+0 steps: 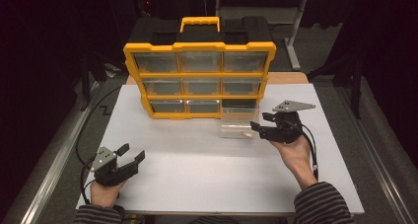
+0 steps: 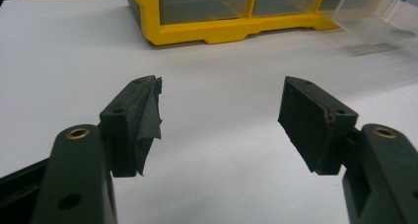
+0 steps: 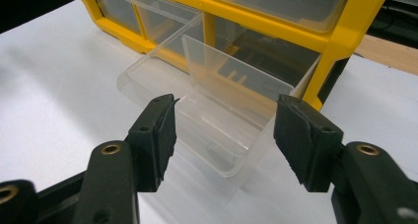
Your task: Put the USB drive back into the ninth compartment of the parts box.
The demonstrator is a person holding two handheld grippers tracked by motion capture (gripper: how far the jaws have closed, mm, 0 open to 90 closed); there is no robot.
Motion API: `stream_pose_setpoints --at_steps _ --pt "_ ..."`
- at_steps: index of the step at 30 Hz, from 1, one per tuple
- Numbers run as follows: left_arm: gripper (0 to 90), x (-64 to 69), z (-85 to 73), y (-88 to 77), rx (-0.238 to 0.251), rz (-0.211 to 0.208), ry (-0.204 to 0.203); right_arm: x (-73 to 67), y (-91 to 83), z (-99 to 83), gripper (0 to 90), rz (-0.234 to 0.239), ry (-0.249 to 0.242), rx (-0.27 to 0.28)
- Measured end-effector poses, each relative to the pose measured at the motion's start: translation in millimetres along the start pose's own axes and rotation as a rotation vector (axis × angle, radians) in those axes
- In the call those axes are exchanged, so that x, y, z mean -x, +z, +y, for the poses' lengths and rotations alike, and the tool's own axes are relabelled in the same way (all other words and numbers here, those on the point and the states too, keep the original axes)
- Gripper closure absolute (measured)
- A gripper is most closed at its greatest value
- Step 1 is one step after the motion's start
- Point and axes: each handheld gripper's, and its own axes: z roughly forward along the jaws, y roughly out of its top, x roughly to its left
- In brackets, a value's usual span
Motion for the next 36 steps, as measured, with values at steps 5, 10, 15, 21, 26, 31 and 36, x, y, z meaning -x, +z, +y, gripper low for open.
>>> stream_pose_setpoints --at_steps 5,10,15,21,26,31,36 --pt "32.8 0.2 -0.1 -0.2 0.001 0.001 0.002 -1.1 -5.2 -4.0 41.5 -0.002 -0.003 0.010" --pt "32.8 0.3 -0.1 -0.3 0.001 0.000 0.002 -1.7 -12.5 -10.6 40.5 -0.005 -0.011 0.023" --pt "32.8 0.7 0.0 -0.4 0.001 0.000 0.003 -1.4 -20.1 -17.3 39.3 -0.011 -0.014 0.038" --pt "32.8 0.9 0.0 -0.3 0.002 0.003 0.003 -0.8 -27.5 -27.0 37.9 -0.017 -0.022 0.050" --pt "32.8 0.7 0.0 -0.2 0.001 0.004 0.003 -0.6 -32.4 -33.6 36.6 -0.021 -0.015 0.064" --pt "32.8 0.6 0.0 0.0 -0.001 0.004 0.003 -2.2 -42.1 -43.6 35.3 -0.021 -0.012 0.089" --pt "32.8 0.8 0.0 -0.1 0.001 0.003 0.001 -4.4 -48.6 -52.2 34.6 -0.021 -0.006 0.108"
